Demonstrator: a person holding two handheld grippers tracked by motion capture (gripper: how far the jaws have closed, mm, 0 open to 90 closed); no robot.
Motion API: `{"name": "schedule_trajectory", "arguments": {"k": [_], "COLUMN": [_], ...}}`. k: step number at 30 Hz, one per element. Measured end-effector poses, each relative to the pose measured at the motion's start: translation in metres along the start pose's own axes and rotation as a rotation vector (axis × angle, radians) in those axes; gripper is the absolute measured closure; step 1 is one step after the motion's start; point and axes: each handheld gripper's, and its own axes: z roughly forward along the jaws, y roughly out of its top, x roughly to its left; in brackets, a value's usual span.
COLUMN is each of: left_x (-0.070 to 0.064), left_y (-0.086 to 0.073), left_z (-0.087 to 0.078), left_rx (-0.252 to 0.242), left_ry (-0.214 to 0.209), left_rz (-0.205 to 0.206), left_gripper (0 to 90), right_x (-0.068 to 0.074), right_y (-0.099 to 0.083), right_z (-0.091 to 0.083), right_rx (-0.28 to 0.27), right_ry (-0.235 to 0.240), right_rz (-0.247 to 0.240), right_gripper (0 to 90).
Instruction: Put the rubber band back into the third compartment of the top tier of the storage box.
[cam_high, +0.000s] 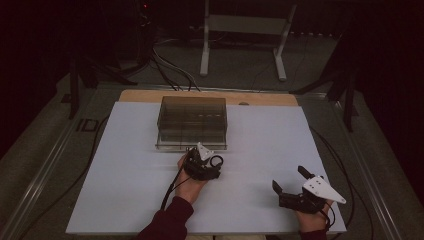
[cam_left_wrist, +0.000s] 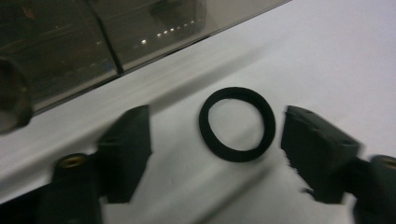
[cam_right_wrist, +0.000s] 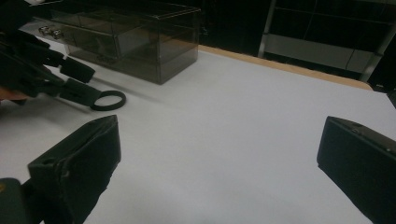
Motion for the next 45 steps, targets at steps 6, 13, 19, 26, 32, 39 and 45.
{"name": "schedule_trajectory", "arguments": {"k": [6,13,19,26,32,39,45], "left_x": [0.001,-0.001,0.001,-0.002,-0.003,-0.003,-0.004], "left_y": [0.0,0.0,0.001,0.003,0.005,0.006,0.008], "left_z": [0.005,0.003,0.002,-0.003,-0.008,-0.014,-0.018], "left_rx": [0.031,0.045,0.048,0.025,0.016,0.013,0.009], "left_ry": [-0.031,-0.044,-0.066,-0.082,-0.088,-0.093,-0.1], "left_rz": [0.009,0.056,0.058,0.06,0.07,0.078,0.085], "left_gripper": [64.7,88.0,88.8,88.7,88.7,88.7,88.7], "right_x": [0.0,0.001,0.001,0.001,0.001,0.001,0.001], "right_y": [0.0,0.0,0.0,0.0,0.0,0.0,0.0], "right_z": [0.0,0.0,0.001,0.001,0.001,0.001,0.001], "right_rx": [0.002,0.005,0.007,0.006,0.006,0.006,0.006], "right_ry": [0.002,0.004,0.004,0.003,0.004,0.004,0.006], "right_rz": [-0.001,-0.002,-0.002,-0.002,0.0,-0.001,0.0], "right_gripper": [0.2,0.2,0.2,0.2,0.2,0.2,0.2]}}
